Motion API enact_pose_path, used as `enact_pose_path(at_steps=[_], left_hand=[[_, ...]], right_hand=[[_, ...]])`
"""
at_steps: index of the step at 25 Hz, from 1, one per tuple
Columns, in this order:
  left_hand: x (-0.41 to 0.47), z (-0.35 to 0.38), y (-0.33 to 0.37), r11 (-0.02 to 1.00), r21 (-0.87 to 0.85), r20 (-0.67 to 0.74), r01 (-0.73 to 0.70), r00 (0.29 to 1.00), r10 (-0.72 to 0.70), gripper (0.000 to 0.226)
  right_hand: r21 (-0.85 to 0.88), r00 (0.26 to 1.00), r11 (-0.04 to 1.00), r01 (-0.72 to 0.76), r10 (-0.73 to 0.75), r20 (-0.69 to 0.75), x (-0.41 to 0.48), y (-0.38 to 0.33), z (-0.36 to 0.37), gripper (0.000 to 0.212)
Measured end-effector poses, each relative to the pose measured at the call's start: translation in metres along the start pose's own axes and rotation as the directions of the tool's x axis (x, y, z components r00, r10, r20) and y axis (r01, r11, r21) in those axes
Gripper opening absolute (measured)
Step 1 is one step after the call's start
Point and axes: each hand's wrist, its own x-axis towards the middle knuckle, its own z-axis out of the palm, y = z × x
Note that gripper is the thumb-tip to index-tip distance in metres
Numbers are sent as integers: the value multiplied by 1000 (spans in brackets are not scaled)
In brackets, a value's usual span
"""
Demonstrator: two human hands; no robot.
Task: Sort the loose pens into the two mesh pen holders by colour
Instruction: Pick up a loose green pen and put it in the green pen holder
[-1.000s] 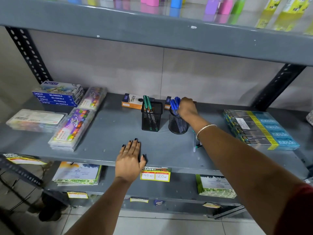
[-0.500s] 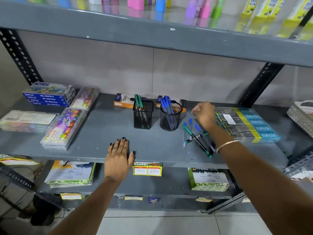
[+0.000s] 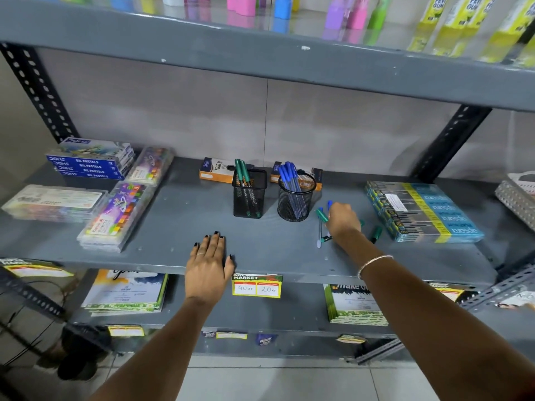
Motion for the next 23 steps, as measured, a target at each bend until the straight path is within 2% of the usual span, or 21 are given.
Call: enact_pose_path(at_steps=[5, 7, 10, 11, 14, 17, 19, 23], left_hand=[[2, -2, -9, 1000, -19, 25, -8, 1000, 8, 65], [5, -5, -22, 1000, -11, 6, 10, 1000, -10, 67], [9, -8, -36, 999, 3, -5, 32, 999, -32, 69], [9, -8, -37, 999, 3, -5, 37, 999, -37, 69], [9, -6, -35, 999, -10, 8, 40, 999, -39, 67], [9, -7, -37, 999, -1, 2, 33, 999, -33, 65], [10, -8, -37, 999, 5, 2, 38, 999, -38, 63], [9, -8, -36, 999, 3, 12, 39, 999, -39, 62]], right_hand=[[288, 972, 956, 59, 10, -233, 9, -27, -54, 21], [411, 951, 903, 126, 9, -310, 9, -50, -77, 21], [591, 932, 763, 263, -43, -359, 9, -99, -93, 21], [598, 924, 744, 299, -70, -375, 11, -118, -94, 21], [509, 905, 779, 367, -172, -390, 17, -162, -89, 22], [379, 939, 865, 329, -259, -225, 34, -181, -64, 24], [275, 962, 922, 272, -258, -87, 43, -184, -43, 26], [211, 970, 948, 240, -241, -21, 47, -183, -18, 31]])
